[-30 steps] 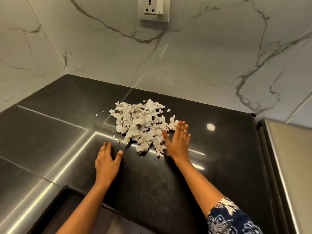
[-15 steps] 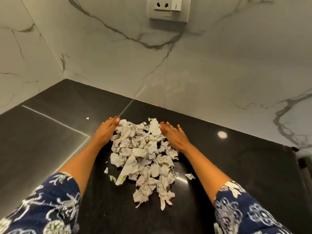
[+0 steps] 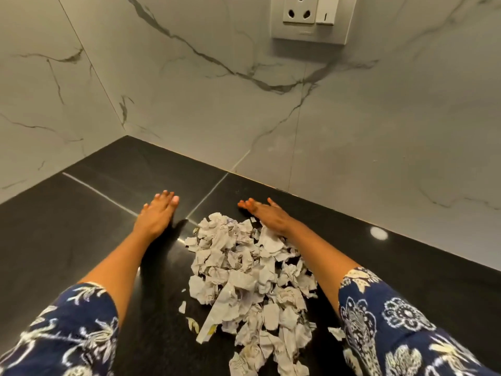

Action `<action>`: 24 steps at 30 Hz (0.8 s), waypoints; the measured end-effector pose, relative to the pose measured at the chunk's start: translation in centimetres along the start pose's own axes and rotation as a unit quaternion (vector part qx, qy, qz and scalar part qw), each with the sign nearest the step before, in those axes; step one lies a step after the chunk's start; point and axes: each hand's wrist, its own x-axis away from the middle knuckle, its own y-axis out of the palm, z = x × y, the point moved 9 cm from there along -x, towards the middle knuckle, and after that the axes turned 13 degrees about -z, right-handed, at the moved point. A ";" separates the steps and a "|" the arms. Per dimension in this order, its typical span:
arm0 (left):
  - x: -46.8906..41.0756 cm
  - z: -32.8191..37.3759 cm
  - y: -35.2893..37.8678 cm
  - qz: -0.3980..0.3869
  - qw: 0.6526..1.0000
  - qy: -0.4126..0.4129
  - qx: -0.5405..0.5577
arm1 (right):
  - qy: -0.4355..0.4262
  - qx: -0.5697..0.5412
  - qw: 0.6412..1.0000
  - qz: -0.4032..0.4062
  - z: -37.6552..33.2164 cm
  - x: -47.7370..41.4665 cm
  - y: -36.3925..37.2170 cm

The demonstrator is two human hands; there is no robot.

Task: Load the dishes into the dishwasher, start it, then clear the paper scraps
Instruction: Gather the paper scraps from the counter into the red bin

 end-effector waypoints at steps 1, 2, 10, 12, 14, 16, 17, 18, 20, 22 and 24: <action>0.2 1.5 0.8 -0.031 0.999 0.035 -0.011 | -0.012 -0.005 1.000 -0.012 -0.7 0.2 0.6; 0.9 3.0 1.7 -0.058 0.996 0.071 -0.021 | -0.019 -0.013 0.999 -0.024 -1.1 0.8 1.3; 12.0 9.5 6.2 -0.146 0.968 0.180 0.097 | -0.021 -0.085 0.995 -0.040 -4.8 9.9 6.0; 13.7 9.4 7.3 -0.158 0.963 0.187 0.117 | -0.023 -0.103 0.993 -0.043 -4.5 11.1 7.2; 14.9 8.6 8.0 -0.166 0.955 0.183 0.165 | -0.036 -0.164 0.985 -0.024 -3.3 12.7 8.0; 15.3 7.6 8.0 -0.162 0.947 0.172 0.217 | -0.038 -0.243 0.967 0.060 -1.0 15.2 7.1; 15.1 7.2 7.6 -0.149 0.946 0.163 0.239 | -0.025 -0.262 0.956 0.127 0.7 16.7 6.0; 14.7 7.2 7.3 -0.140 0.946 0.150 0.250 | 0.004 -0.264 0.946 0.189 2.5 18.1 4.8; 13.6 8.5 6.8 -0.142 0.950 0.136 0.244 | 0.090 -0.225 0.941 0.234 5.7 19.5 3.2; 12.7 10.5 6.8 -0.148 0.959 0.142 0.198 | 0.149 -0.114 0.966 0.178 6.6 18.1 3.2; 12.3 12.0 7.4 -0.155 0.966 0.157 0.138 | 0.156 -0.024 0.980 0.122 5.5 16.1 4.1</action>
